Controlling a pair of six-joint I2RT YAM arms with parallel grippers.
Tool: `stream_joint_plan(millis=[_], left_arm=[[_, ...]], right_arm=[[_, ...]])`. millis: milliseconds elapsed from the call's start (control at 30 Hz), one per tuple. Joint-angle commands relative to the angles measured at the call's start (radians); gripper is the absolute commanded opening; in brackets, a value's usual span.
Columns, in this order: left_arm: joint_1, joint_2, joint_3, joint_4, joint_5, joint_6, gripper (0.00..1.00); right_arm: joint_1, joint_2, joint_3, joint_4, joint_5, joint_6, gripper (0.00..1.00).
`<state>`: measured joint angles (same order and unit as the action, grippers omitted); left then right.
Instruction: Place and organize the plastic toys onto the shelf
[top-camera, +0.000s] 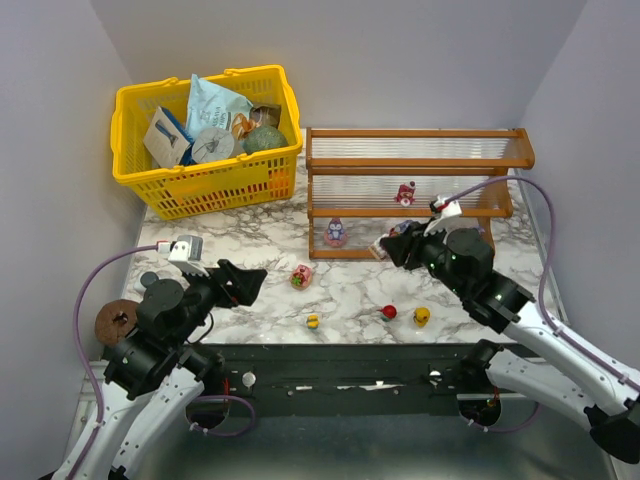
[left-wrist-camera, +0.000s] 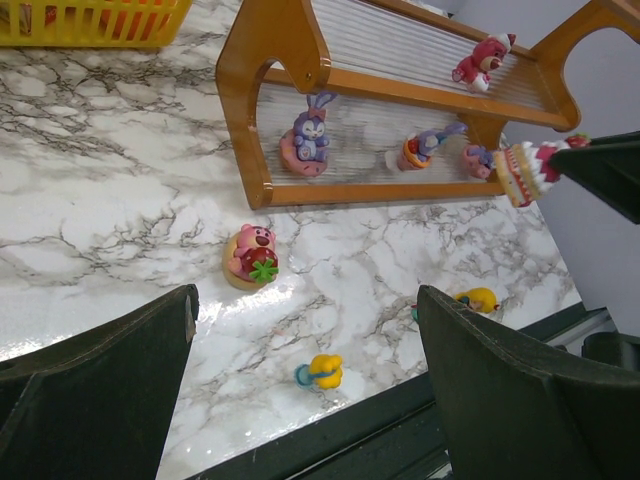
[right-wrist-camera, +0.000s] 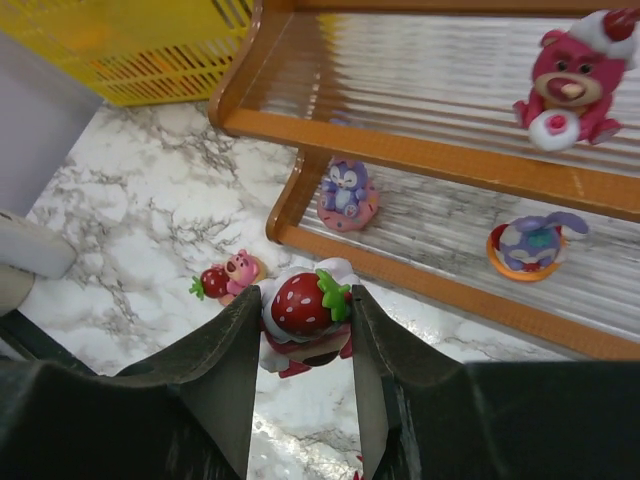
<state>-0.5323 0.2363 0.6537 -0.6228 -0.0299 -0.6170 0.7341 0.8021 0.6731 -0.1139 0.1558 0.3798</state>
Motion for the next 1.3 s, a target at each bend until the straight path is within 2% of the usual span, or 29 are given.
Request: stream_joint_plan(millis=[0,33,267,467,567,833,933,1067,1267], left_arm=[[-0.005,-0.022,-0.008,0.015,0.013,0.010,0.99],[-0.005,-0.022,-0.008,0.014,0.010,0.010,0.99],[-0.005,-0.022,-0.008,0.015,0.013,0.010,0.99],[-0.005,-0.017,-0.009,0.014,0.012,0.011,0.99],[-0.005,-0.012,-0.008,0.014,0.013,0.011,0.99],[-0.005,0.000,-0.006,0.012,0.012,0.011,0.99],[-0.005,0.000,-0.006,0.012,0.012,0.010,0.99],[-0.005,0.001,-0.006,0.011,0.012,0.010,0.99],[-0.005,0.006,-0.006,0.011,0.012,0.010,0.99]], right_arm=[[0.005,-0.043,0.139,-0.240,0.155,0.031,0.01],[0.005,-0.040,0.158,-0.306,0.242,0.039,0.01],[-0.001,-0.027,0.253,-0.474,0.548,0.083,0.01],[-0.096,0.029,0.293,-0.515,0.686,0.079,0.01],[-0.168,0.051,0.316,-0.492,0.705,0.056,0.01],[-0.341,0.147,0.304,-0.324,0.628,-0.037,0.01],[-0.401,0.166,0.292,-0.248,0.567,-0.090,0.01],[-0.493,0.158,0.244,-0.130,0.408,-0.142,0.01],[-0.530,0.216,0.207,-0.001,0.337,-0.189,0.01]])
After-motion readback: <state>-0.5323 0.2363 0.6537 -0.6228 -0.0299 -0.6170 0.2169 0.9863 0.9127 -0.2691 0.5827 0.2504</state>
